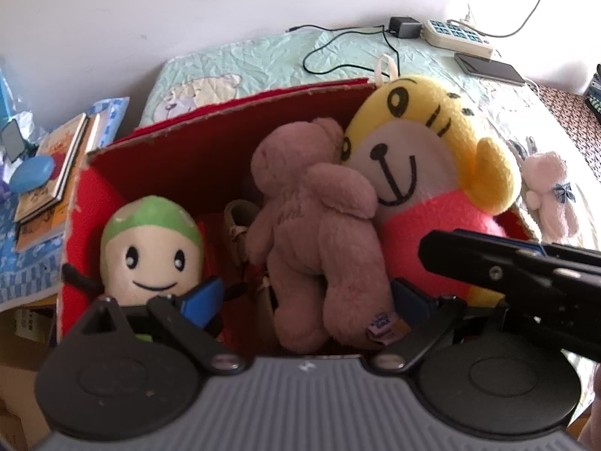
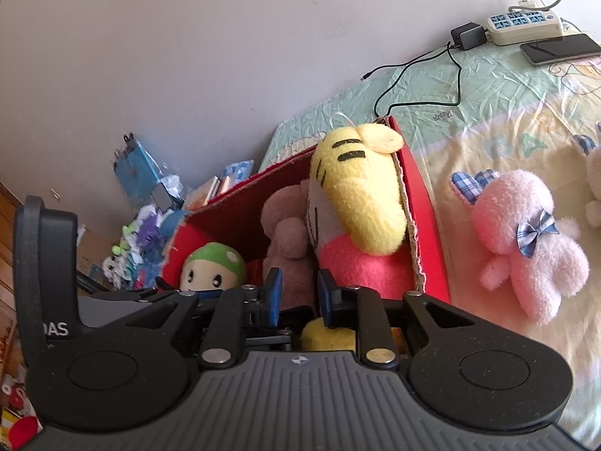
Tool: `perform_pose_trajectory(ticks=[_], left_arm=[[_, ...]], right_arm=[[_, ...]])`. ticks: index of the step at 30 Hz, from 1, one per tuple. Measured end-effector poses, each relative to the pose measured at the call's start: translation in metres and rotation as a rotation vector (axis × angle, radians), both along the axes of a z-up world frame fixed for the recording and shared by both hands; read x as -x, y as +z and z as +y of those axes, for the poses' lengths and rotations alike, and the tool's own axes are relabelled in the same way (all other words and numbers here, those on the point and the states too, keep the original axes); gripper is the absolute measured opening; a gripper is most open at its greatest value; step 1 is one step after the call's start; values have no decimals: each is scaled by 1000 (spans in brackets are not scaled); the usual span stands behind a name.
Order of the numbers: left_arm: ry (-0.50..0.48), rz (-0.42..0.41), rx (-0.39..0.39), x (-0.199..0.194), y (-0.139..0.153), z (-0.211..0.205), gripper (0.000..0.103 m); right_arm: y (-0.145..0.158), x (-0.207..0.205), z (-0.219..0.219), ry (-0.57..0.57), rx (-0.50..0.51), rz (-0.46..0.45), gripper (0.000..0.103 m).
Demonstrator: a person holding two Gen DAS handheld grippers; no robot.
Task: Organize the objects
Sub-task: 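Move the right gripper out of the box toward the bunny plushes with blue bows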
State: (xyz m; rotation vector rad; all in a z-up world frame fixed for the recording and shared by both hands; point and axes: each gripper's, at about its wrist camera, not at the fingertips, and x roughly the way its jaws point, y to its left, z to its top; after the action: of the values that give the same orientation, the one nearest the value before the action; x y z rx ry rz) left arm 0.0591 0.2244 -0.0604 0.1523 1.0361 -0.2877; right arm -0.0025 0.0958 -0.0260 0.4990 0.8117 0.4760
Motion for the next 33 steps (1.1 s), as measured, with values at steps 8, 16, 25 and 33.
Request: perform_pose_trajectory(ticks=[8, 16, 25, 33], left_arm=[[50, -62, -30, 13, 18, 7, 96], [85, -98, -38, 36, 37, 16, 96], [87, -64, -58, 65, 38, 16, 97], [77, 26, -57, 75, 8, 5, 97]], right_arm=[[9, 12, -6, 6, -13, -28, 26], [22, 30, -6, 42, 10, -71, 26], [19, 47, -11, 78, 37, -57, 26], [8, 56, -15, 55, 86, 0, 26]])
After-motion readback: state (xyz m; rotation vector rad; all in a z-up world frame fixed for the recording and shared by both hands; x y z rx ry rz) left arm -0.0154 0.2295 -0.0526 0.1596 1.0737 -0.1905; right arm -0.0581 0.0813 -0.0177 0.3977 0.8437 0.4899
